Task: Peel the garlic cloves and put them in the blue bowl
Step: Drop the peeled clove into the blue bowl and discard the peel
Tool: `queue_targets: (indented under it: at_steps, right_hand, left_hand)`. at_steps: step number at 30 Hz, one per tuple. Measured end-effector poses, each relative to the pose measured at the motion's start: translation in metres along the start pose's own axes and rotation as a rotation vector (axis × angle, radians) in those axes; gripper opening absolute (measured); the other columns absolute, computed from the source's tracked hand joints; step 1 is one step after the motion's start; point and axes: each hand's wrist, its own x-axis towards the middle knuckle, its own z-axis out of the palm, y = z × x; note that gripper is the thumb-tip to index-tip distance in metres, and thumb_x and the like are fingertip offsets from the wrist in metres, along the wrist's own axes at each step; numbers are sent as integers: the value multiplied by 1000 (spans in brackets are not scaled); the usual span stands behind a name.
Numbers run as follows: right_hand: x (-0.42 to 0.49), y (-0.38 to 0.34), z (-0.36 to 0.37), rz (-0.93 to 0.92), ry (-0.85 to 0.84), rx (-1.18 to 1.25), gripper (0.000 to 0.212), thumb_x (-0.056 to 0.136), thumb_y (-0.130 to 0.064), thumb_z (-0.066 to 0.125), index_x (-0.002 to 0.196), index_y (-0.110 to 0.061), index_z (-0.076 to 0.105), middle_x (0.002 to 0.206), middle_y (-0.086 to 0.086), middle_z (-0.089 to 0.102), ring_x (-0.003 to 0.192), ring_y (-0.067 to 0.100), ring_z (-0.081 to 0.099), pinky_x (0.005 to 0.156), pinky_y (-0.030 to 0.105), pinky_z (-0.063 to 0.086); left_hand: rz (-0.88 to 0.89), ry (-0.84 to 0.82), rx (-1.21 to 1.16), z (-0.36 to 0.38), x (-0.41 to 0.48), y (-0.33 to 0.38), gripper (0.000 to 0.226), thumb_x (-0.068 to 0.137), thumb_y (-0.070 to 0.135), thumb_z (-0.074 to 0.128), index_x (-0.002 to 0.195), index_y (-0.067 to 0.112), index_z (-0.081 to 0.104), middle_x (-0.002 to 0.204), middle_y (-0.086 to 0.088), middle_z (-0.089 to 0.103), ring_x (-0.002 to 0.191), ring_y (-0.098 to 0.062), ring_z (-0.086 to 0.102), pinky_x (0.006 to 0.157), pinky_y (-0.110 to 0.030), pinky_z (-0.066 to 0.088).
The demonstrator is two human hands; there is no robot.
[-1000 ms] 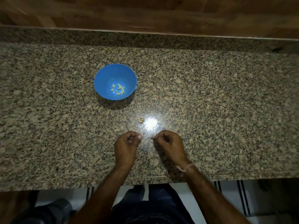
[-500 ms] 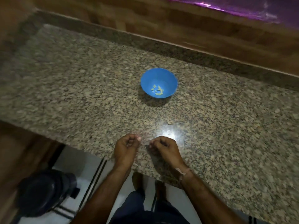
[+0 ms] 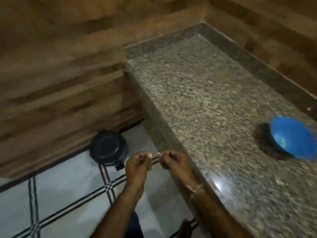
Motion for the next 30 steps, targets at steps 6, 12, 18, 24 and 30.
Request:
queue_targets:
  at_steps: [6,12,18,24,30]
  right_hand:
    - [65,1,144,94,-79,-51,15,100,-4,66,87,1,72,75,5,71,69,10,65,71,22,56]
    - [116,12,241,178,-80,-100,15,99,-2,65,88,6,71,74,11,70,66,14,62,63,19,55]
    - [171,29,289,237,-102,-137,19,101,2,61,100,21,64,80,22,66,56,12,62,55,16,55]
    - [242,84,328,380,-119,-177,13,101,-3,64,90,1,71,85,18,70,78,27,66,68,25,60]
    - [309,180,355,521,-91,-149,16,98,6,64,83,7,65,72,17,62,61,21,59,58,23,55]
  left_hand:
    - [-80,243,-71,-127,77,2,3,96,6,72,96,5,75,79,-7,73,66,-12,65,59,-18,55]
    - [-182,358,-48,-217,139,-2,5,95,11,74,91,8,75,71,-5,71,61,-16,60,56,-22,53]
    - [-307,409,-75,-259,201,-14,4,95,15,75,95,11,76,76,-4,73,67,-19,63,67,-32,55]
    - [-456,396,-147,-273,271,-54,9,97,9,68,89,8,73,78,-8,70,69,-20,62,70,-34,54]
    - [-703,327,-302,-266,353,-149,15,103,8,60,91,15,66,87,-3,65,77,-13,61,71,-23,51]
